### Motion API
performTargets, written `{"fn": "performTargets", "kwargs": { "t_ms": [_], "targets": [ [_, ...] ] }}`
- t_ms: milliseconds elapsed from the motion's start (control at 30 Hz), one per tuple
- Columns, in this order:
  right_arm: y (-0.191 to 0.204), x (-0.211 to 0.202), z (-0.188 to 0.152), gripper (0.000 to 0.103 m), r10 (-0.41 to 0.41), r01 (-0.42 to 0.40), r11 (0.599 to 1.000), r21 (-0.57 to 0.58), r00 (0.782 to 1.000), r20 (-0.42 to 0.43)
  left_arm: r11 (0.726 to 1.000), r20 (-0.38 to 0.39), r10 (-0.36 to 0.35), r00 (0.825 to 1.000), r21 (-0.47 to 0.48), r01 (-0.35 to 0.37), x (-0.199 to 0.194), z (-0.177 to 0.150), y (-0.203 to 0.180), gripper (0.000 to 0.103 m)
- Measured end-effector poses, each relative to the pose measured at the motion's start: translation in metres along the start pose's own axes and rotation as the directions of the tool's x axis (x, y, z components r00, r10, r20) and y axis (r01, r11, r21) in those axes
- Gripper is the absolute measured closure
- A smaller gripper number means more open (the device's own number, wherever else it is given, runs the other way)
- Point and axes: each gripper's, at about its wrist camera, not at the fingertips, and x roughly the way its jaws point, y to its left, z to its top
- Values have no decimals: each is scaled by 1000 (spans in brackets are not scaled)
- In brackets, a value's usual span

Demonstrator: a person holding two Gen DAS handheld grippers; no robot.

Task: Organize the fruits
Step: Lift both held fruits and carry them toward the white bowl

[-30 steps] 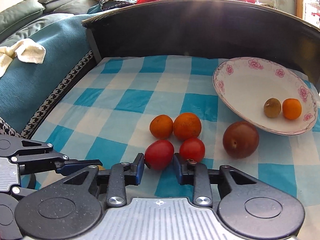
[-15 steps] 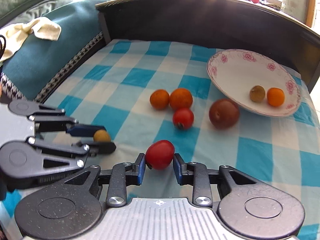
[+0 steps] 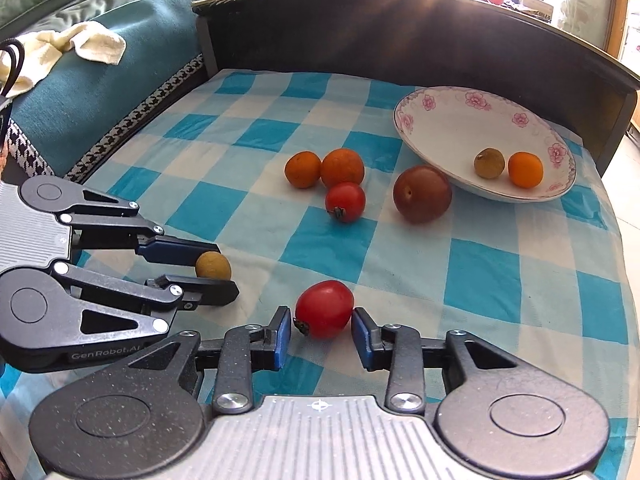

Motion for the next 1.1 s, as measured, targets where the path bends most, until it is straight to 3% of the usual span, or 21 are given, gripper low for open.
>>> {"fn": "performTargets", "kwargs": {
  "t_ms": [400,567,1100],
  "targets": [
    [-2,2,1,70,6,-7,1000,11,1000,12,1000,-14,15,1000,-27,-15,-2,0,-1,66],
    [-3,2,1,79,-4,4,1000,8,1000,6,999,-28,18,999,-29,-19,-1,4,-3,69],
    [-19,-21,17,80,-3,-2,998,60,997,78,999,38,38,999,-20,-37,4,50,-16,69]
  ]
}}
